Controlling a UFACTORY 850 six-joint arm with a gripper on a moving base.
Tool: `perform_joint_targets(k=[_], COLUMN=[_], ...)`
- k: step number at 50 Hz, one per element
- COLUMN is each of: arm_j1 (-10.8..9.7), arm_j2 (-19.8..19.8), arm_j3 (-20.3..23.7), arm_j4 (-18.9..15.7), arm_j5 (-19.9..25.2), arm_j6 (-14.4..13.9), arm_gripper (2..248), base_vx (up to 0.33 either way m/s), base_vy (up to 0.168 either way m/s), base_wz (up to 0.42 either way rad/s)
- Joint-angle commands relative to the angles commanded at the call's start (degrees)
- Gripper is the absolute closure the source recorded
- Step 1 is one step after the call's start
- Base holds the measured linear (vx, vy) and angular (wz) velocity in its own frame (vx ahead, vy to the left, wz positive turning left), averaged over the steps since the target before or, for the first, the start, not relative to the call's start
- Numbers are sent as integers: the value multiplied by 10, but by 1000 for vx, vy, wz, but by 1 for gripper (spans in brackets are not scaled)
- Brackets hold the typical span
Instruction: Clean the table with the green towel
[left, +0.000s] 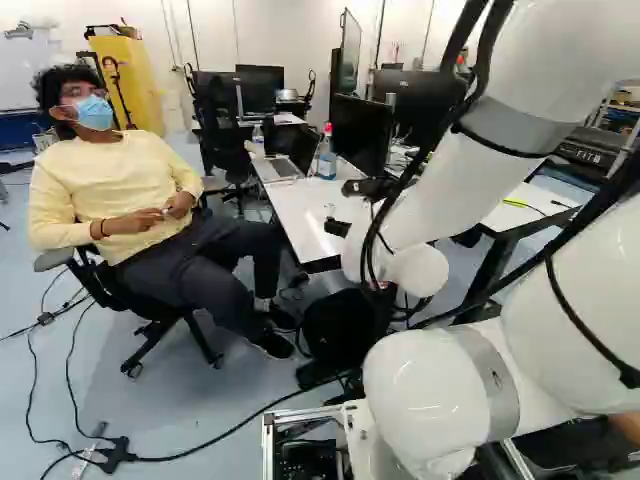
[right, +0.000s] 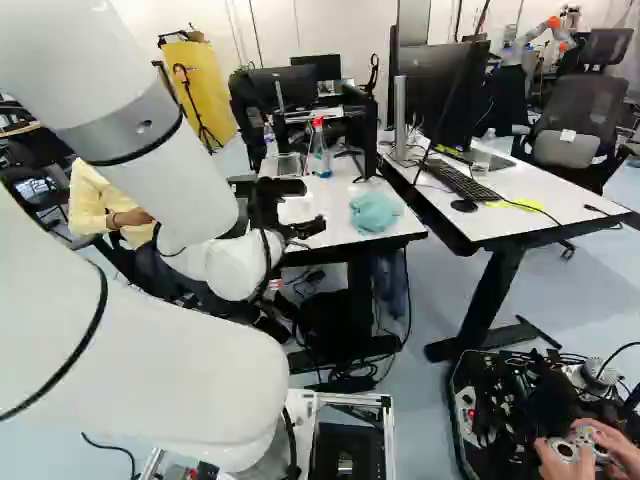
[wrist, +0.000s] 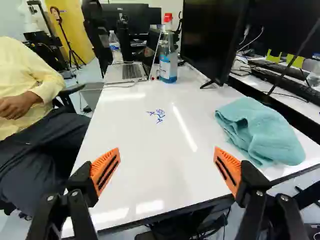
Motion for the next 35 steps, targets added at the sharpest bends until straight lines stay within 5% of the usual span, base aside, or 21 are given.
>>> perform_joint_targets(k=[19,35], arm_j1=[-10,-42], arm_j2=[19,32], arm_j3=[-5,-15], arm_j4=[0,0], arm_j5=[0,0], arm_j6=[0,0], arm_gripper=[3,3], base_vx=[0,0], base_vy=[0,0], base_wz=[0,0])
